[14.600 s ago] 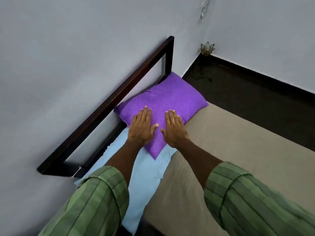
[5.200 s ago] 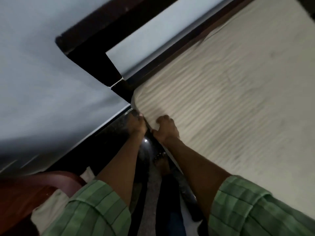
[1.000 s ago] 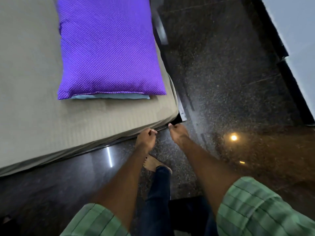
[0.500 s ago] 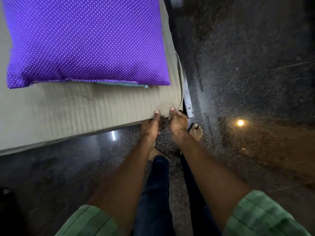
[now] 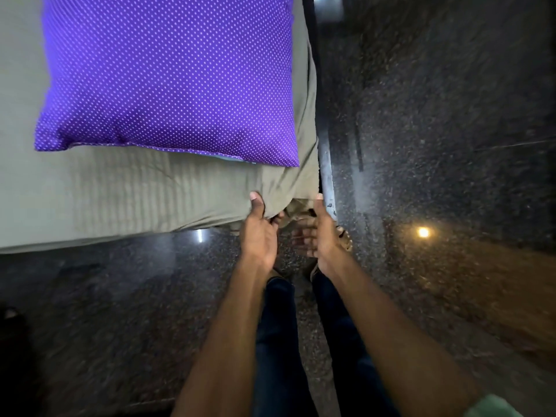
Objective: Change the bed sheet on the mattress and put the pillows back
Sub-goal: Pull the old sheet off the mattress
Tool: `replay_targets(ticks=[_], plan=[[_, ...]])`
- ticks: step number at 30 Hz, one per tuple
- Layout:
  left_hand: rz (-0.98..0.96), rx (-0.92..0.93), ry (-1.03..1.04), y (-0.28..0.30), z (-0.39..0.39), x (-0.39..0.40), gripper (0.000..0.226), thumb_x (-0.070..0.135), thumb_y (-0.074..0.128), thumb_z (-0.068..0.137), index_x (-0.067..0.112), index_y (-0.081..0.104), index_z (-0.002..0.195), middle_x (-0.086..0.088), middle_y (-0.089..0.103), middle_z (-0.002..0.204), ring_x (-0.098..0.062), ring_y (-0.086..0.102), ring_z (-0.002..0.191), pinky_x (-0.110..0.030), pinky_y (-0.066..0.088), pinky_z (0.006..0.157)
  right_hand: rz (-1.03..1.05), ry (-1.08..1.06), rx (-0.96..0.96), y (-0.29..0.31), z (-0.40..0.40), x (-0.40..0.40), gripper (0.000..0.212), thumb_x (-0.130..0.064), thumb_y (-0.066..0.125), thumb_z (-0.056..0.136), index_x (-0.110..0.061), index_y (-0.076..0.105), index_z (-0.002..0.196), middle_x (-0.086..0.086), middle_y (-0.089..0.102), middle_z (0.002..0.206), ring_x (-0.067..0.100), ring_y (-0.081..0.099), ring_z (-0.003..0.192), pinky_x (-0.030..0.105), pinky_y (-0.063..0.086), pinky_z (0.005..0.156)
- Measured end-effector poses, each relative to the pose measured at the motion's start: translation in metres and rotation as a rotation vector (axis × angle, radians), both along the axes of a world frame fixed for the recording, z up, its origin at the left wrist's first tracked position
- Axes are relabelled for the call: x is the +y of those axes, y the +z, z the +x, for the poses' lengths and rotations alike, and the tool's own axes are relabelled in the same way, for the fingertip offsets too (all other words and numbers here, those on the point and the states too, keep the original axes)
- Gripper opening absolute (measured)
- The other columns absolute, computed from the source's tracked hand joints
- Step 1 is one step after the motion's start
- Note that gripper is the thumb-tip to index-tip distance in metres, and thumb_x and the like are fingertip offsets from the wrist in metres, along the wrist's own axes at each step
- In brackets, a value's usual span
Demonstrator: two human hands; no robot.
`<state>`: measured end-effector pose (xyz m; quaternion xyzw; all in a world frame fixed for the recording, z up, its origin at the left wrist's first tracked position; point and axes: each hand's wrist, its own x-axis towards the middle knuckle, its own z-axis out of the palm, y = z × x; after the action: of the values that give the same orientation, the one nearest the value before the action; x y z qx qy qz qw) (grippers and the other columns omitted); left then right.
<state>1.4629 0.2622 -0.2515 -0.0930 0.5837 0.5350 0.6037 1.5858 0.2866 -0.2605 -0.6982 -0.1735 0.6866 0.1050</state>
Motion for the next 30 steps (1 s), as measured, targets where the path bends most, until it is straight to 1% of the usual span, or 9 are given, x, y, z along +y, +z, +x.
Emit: replay_targets(ticks=[2,5,7,9,12,16,22,26,30], plan=[[0.047,-0.041,0.013,0.004,-0.004,-0.001,0.045,0.042,0.036,0.11,0.014,0.068,0.125,-0.003,0.075,0.119,-0.012,0.071,0.097,-0.026,0.05,0.081,-0.127,0.024,0.114,-0.005,-0.008,0.01,0.09,-0.091,0.038,0.083,-0.015,0.077,0.11,0.007,0.072,0.094,0.02,0.065,0.077,0.032,0.048,0.069],[0.086,-0.115,0.022,0.001,-0.01,0.0,0.051,0.039,0.034,0.111,0.02,0.08,0.1,-0.002,0.078,0.104,-0.011,0.071,0.087,-0.025,0.049,0.079,-0.191,-0.174,0.201,-0.01,-0.031,0.028,0.058,-0.061,0.045,0.102,-0.017,0.074,0.077,0.003,0.07,0.066,0.016,0.064,0.057,0.029,0.047,0.063],[0.023,-0.064,-0.066,-0.005,-0.013,-0.008,0.044,0.045,0.038,0.109,0.019,0.072,0.116,0.0,0.077,0.102,-0.009,0.067,0.083,-0.024,0.048,0.077,-0.154,-0.206,0.102,-0.02,-0.035,0.031,0.033,-0.031,0.052,0.103,-0.009,0.072,0.089,0.005,0.07,0.064,0.016,0.063,0.049,0.028,0.048,0.051],[-0.08,-0.012,-0.161,-0.011,-0.011,-0.018,0.049,0.053,0.039,0.106,0.018,0.065,0.127,0.0,0.075,0.099,-0.008,0.063,0.079,-0.024,0.047,0.072,-0.059,-0.139,-0.027,-0.028,-0.029,0.029,0.03,-0.022,0.054,0.097,-0.006,0.073,0.114,0.013,0.078,0.096,0.027,0.075,0.078,0.033,0.058,0.06],[-0.248,-0.07,-0.141,-0.019,-0.003,-0.034,0.059,0.067,0.038,0.1,0.018,0.065,0.12,-0.005,0.075,0.106,-0.015,0.064,0.086,-0.028,0.046,0.072,0.077,-0.276,0.241,0.01,-0.022,0.052,0.029,-0.013,0.051,0.103,-0.009,0.068,0.125,0.01,0.077,0.111,0.025,0.072,0.103,0.037,0.061,0.085],[-0.265,-0.32,-0.14,-0.018,0.006,-0.033,0.081,0.08,0.04,0.092,0.014,0.059,0.134,-0.013,0.068,0.131,-0.027,0.064,0.12,-0.039,0.047,0.098,0.183,-0.331,0.585,0.06,0.0,0.086,0.026,-0.016,0.06,0.1,-0.006,0.063,0.124,0.007,0.072,0.109,0.013,0.068,0.091,0.026,0.057,0.078],[-0.072,-0.24,0.191,0.012,0.007,0.024,0.023,0.023,0.051,0.103,0.011,0.07,0.107,-0.006,0.076,0.097,-0.018,0.067,0.088,-0.034,0.049,0.086,0.136,0.514,-0.101,0.02,0.025,0.069,0.051,-0.047,0.075,0.087,-0.009,0.069,0.121,0.005,0.077,0.108,0.021,0.07,0.093,0.034,0.055,0.08],[-0.033,-0.27,0.305,0.016,-0.004,0.033,0.021,0.011,0.05,0.101,0.012,0.066,0.087,-0.001,0.073,0.067,-0.014,0.07,0.068,-0.032,0.054,0.084,0.258,0.078,-0.211,-0.023,0.014,0.048,0.07,-0.058,0.086,0.066,-0.021,0.066,0.121,-0.008,0.076,0.11,0.014,0.073,0.097,0.038,0.063,0.084],[0.033,-0.343,0.356,0.01,-0.005,0.017,0.023,0.008,0.048,0.103,0.01,0.07,0.108,-0.005,0.079,0.095,-0.016,0.075,0.09,-0.035,0.059,0.091,0.102,-0.154,-0.137,-0.05,-0.007,0.06,0.059,-0.048,0.081,0.073,-0.021,0.066,0.123,0.001,0.075,0.115,0.025,0.072,0.104,0.043,0.063,0.079]])
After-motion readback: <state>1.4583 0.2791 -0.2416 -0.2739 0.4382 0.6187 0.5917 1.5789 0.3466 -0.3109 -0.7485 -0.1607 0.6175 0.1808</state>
